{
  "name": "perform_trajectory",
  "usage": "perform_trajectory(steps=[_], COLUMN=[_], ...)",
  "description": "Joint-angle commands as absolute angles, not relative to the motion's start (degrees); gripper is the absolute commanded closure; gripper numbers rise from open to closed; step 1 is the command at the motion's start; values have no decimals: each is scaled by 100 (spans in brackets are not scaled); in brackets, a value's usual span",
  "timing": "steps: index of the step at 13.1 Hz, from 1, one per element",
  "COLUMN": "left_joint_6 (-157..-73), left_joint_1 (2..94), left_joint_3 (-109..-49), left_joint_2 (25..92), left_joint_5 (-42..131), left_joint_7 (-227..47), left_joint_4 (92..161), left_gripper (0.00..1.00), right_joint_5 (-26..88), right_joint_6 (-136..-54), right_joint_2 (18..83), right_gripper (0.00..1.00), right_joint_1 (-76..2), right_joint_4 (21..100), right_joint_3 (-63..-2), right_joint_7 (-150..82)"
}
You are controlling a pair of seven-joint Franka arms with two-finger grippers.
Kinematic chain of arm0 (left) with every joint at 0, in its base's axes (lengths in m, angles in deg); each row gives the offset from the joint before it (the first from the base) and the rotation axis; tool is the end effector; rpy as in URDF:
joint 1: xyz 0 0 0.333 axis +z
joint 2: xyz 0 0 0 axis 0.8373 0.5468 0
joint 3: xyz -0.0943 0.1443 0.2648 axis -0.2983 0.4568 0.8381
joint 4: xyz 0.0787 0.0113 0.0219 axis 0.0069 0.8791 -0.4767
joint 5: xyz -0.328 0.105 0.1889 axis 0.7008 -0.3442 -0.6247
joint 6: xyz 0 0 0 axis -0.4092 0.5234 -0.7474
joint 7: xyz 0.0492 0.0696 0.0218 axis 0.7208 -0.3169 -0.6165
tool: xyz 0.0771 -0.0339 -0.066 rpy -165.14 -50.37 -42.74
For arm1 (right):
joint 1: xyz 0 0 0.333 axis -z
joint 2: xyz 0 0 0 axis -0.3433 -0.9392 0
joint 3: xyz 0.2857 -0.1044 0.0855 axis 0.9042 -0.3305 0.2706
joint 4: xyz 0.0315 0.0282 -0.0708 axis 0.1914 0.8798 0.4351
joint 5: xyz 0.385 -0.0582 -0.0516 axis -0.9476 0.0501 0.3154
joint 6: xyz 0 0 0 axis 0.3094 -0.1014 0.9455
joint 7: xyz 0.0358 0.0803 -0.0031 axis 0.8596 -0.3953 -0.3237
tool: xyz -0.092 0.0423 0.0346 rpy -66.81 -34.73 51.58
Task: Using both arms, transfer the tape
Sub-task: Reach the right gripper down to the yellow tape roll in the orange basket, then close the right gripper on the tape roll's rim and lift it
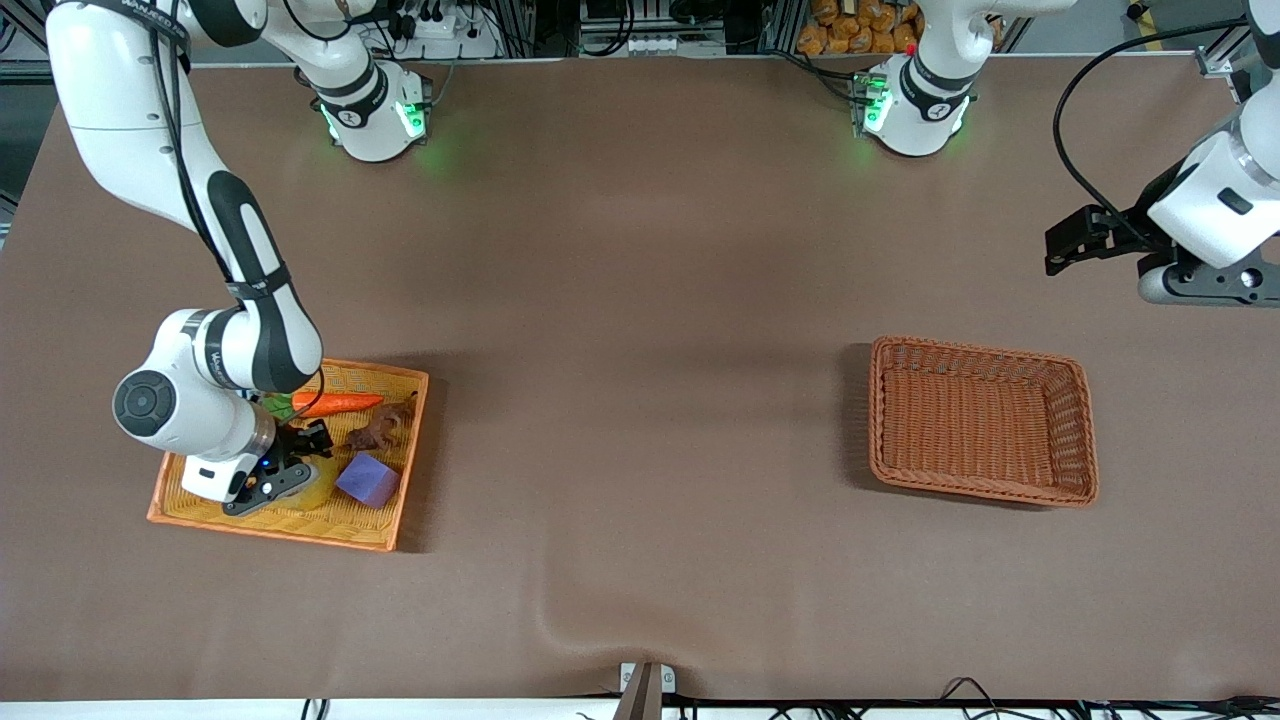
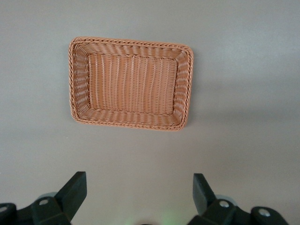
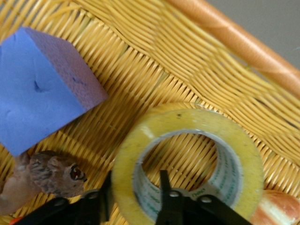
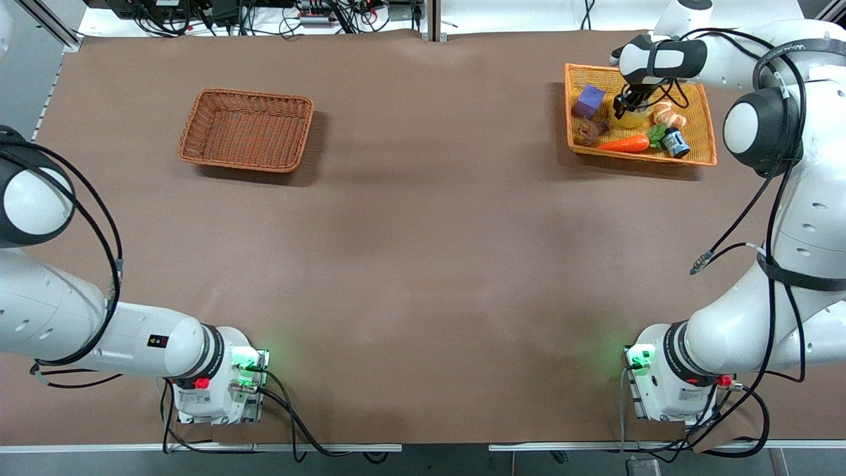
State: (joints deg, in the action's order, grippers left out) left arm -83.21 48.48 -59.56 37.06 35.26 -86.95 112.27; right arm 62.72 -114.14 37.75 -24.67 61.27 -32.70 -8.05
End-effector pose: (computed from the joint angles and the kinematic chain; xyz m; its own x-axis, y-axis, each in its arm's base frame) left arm 0.5632 -0.0695 0.6181 0.9956 -0.0647 -0.0679 -0.0656 -0.9978 -0.0107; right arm 0.6673 -0.0072 0.2129 0.8867 0.4622 -0.0140 0.4621 -0.8868 -0.0070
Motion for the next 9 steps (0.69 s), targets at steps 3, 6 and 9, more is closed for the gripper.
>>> perform_trajectory(steps=[3, 6, 9], left_joint_6=[-8290, -8255, -8264], left_joint_1=[4789, 4552, 4543], left_joint_3=[-5966, -5958, -5966], left_joint_2=[3790, 3921, 4035], left_joint_5=[3635, 3582, 3634], left_joint_7=[-8683, -8876, -8903], left_joint_4=[11072, 10932, 10932], left_gripper=[0, 0, 0], right_joint_5=[6196, 6178, 5793], right_joint_6=[-9468, -8145, -7967], right_joint_2=[4055, 4055, 4265], right_gripper=[100, 100, 100], right_joint_1=[-2614, -2947, -3570], right_joint_4=[4801, 3752, 3715], right_joint_3=[-3250, -3250, -2891], right_joint_7=[-742, -1240, -3011])
